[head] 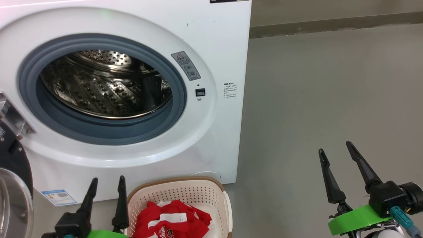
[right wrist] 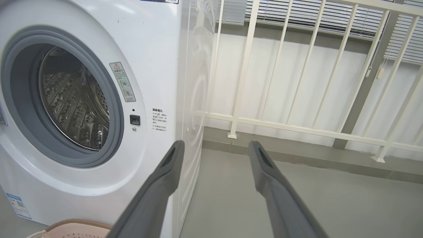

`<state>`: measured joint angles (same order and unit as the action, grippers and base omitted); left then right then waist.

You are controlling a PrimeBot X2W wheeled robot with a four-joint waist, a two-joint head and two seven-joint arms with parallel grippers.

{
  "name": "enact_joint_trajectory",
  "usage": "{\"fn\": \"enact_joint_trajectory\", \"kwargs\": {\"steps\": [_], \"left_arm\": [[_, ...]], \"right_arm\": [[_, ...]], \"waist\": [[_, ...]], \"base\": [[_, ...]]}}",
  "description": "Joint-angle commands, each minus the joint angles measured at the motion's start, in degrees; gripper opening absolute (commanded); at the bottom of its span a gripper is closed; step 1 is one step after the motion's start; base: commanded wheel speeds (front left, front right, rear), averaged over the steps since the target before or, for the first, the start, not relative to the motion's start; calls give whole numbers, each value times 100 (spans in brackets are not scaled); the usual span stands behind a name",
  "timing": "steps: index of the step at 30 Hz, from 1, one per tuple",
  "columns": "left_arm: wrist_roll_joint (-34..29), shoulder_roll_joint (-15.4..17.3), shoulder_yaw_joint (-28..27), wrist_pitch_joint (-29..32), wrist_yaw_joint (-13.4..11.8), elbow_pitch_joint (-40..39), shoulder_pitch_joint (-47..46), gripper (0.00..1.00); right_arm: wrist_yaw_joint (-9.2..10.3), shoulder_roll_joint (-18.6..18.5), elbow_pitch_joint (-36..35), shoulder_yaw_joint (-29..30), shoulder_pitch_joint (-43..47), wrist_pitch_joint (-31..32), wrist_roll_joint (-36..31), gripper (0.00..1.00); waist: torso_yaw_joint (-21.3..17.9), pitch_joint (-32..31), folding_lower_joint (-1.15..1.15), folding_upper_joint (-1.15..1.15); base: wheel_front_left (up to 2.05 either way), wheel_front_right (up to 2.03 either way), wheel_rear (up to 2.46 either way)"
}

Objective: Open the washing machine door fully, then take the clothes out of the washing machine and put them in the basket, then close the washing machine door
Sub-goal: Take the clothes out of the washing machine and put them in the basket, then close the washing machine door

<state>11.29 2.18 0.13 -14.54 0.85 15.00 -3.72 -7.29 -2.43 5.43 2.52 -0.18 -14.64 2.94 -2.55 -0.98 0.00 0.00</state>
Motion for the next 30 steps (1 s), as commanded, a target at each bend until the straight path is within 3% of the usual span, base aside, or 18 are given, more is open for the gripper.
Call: {"fn": "enact_joint_trajectory", "kwargs": {"steps": [1, 21, 30], "left_arm": [[-73, 72, -207, -46, -53, -145, -118, 100], [60, 73, -183, -46, 120, -318, -152, 100], [25, 76, -182, -46, 91, -347, -123, 100]], "right_arm": [[-20, -44, -141, -151, -68, -36, 14, 100], [-20, -44, -70, -131, -106, -36, 118, 100], [-20, -44, -39, -141, -125, -36, 121, 100]], "waist": [[-2, 7, 0, 0], [27, 86, 0, 0], [33, 111, 0, 0]], "base": [[-25, 25, 0], [-128, 128, 0], [-49, 49, 0]]}}
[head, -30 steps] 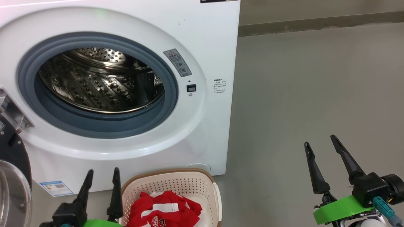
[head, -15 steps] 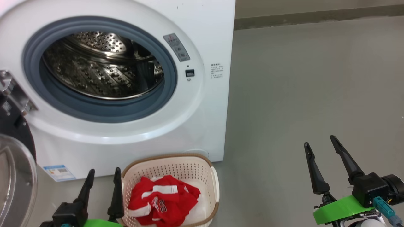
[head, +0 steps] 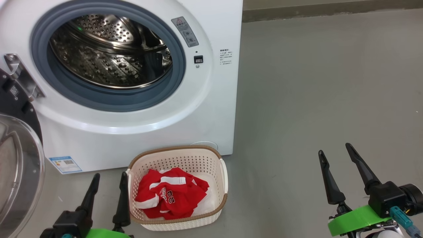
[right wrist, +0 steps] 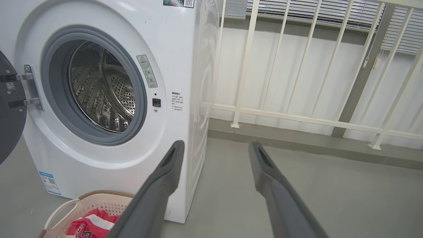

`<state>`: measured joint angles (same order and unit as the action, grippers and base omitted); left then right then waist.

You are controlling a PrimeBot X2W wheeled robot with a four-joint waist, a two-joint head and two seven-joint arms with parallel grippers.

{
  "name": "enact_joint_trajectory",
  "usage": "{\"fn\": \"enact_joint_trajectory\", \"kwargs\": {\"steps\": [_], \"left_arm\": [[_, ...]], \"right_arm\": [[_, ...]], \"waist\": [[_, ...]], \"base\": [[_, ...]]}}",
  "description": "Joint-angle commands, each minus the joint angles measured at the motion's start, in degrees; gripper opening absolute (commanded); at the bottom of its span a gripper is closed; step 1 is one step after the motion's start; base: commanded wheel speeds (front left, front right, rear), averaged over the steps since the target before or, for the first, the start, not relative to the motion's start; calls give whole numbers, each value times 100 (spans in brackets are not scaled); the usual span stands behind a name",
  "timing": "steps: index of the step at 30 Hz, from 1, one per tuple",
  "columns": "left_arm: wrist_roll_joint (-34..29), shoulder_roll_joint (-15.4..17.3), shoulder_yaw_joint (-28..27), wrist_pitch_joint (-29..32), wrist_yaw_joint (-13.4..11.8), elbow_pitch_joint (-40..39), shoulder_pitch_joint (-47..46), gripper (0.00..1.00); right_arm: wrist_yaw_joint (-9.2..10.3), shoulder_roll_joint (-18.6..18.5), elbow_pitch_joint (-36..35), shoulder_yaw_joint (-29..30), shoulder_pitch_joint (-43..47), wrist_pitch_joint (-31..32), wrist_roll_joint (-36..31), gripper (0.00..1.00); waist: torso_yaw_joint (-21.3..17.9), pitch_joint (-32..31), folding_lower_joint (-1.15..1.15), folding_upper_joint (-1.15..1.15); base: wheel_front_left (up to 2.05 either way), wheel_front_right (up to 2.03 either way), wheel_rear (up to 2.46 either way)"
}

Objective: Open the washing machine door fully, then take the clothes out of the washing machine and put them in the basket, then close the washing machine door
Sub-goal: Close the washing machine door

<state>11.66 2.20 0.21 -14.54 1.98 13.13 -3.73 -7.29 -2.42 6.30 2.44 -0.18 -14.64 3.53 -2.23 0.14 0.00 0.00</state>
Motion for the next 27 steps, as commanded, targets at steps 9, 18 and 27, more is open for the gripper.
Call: {"fn": "enact_joint_trajectory", "kwargs": {"steps": [9, 18, 27], "left_arm": [[-53, 72, -188, -46, -116, -150, -136, 100], [-75, 70, -173, -46, -392, -389, -190, 100], [-166, 72, -124, -46, -661, -553, -196, 100]], "right_arm": [[-20, -45, -97, -135, -112, -36, 66, 100], [-20, -45, -56, -193, -163, -36, 89, 100], [-20, -45, 12, -499, -453, -36, 106, 100]], "waist": [[42, -6, 0, 0], [369, 77, 0, 0], [949, 154, 0, 0]], "base": [[0, 0, 0], [0, 0, 0], [0, 0, 0]]}}
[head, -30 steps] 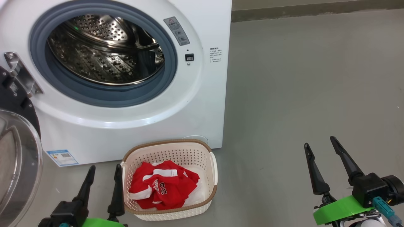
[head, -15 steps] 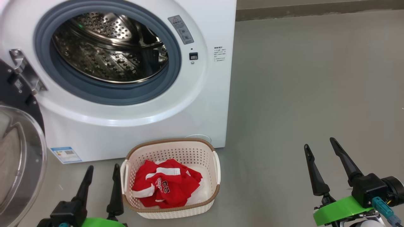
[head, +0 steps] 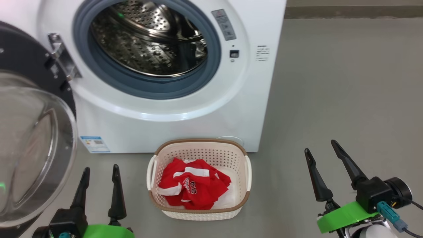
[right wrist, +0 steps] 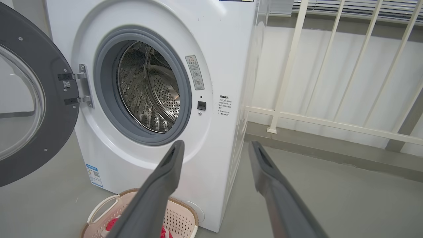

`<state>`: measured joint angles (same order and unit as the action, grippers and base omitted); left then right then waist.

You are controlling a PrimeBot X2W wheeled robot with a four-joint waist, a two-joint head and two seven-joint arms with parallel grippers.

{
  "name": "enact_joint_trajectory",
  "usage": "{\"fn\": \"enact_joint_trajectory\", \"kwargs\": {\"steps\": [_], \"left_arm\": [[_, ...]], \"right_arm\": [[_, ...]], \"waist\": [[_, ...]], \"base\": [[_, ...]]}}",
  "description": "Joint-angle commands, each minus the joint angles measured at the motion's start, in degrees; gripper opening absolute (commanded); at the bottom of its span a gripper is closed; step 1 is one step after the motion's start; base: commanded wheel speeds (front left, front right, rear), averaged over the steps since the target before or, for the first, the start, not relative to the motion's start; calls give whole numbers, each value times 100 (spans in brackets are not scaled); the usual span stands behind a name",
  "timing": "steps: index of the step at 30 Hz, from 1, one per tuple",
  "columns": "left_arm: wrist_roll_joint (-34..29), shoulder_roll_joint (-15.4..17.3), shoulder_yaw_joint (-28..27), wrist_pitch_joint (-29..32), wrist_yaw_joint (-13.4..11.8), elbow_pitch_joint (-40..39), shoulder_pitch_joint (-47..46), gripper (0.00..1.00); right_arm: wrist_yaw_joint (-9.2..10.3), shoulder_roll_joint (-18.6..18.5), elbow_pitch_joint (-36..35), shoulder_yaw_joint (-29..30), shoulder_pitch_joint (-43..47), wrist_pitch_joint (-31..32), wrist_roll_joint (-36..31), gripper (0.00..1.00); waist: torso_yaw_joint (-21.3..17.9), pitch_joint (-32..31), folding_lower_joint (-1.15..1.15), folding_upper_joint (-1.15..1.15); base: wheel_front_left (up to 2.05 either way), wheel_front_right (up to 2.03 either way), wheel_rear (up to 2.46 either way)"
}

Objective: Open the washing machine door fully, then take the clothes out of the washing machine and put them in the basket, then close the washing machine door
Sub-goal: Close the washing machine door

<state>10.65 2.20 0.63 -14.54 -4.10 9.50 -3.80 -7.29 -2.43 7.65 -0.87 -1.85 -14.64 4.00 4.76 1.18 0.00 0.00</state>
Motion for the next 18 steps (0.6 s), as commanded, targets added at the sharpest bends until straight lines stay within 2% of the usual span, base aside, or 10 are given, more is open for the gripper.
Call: {"fn": "enact_joint_trajectory", "kwargs": {"steps": [1, 18], "left_arm": [[-80, 80, -161, -46, -65, -191, -189, 100], [-88, 90, -243, -46, -312, -459, -174, 100]], "right_arm": [[-20, -44, -123, -192, -322, -36, 87, 100], [-20, -44, -135, -366, -584, -36, 81, 100]], "waist": [[324, 54, 0, 0], [1581, 163, 0, 0]], "base": [[0, 0, 0], [0, 0, 0]]}}
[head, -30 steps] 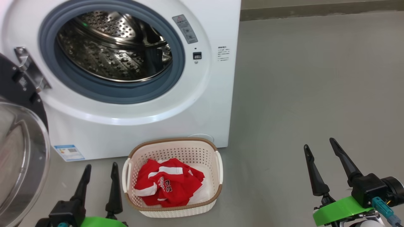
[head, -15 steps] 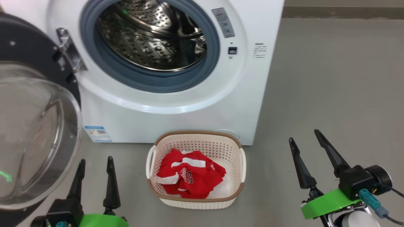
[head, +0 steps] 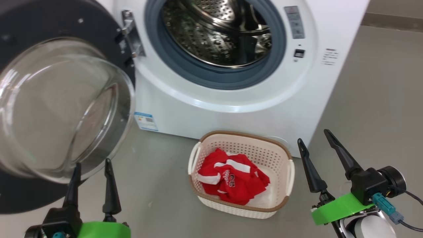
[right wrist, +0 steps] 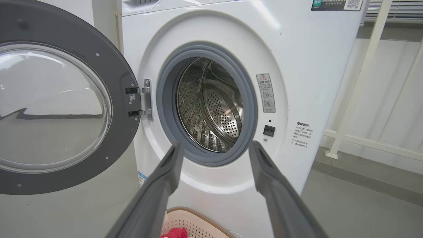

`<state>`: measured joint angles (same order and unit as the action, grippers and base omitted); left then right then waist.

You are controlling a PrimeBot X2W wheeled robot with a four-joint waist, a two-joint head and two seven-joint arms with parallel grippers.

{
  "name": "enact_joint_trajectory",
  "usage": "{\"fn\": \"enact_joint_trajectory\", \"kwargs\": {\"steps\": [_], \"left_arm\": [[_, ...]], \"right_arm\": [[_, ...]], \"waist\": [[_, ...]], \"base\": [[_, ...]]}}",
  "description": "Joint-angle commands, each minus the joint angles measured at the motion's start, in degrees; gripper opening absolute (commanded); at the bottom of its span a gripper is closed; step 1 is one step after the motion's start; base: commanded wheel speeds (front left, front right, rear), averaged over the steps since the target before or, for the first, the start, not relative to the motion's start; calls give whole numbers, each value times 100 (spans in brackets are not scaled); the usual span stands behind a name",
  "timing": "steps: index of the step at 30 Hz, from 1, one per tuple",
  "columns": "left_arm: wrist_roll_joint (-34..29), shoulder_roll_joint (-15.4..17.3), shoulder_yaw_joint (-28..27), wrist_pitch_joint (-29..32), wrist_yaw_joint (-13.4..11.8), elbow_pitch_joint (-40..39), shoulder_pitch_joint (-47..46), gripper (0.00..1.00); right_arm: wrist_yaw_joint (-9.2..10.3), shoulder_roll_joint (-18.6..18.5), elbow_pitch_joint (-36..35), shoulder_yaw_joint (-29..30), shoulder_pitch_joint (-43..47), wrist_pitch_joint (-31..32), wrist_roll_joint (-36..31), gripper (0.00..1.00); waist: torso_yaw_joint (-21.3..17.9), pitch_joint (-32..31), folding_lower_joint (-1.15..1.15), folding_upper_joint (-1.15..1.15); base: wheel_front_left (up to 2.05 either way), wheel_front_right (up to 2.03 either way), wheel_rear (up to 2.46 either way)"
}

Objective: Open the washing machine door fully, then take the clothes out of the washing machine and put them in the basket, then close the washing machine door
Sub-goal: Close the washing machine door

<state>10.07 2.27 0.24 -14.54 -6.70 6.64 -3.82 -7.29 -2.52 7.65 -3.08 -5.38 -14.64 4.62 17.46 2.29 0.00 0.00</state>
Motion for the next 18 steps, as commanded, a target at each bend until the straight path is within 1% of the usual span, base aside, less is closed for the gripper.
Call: {"fn": "enact_joint_trajectory", "kwargs": {"steps": [1, 5, 10, 14, 18], "left_arm": [[-22, 83, -217, -46, -79, -193, -167, 100], [14, 80, -256, -46, -153, -277, -139, 100], [5, 76, -267, -46, -283, -413, -15, 100], [48, 74, -279, -46, -348, -501, 30, 100], [80, 72, -310, -46, -418, -592, 87, 100]], "right_arm": [[-20, -36, -134, -142, -228, -36, 10, 100], [-20, -36, -145, -103, -190, -36, -28, 100], [-20, -36, -167, -85, -165, -36, -42, 100], [-20, -36, -160, -85, -139, -36, -59, 100], [-20, -36, -151, -101, -126, -36, -61, 100]], "waist": [[394, 59, 0, 0], [702, 77, 0, 0], [978, 81, 0, 0], [1129, 68, 0, 0], [1189, 50, 0, 0]], "base": [[0, 0, 0], [0, 0, 0], [0, 0, 0], [0, 0, 0], [0, 0, 0]]}}
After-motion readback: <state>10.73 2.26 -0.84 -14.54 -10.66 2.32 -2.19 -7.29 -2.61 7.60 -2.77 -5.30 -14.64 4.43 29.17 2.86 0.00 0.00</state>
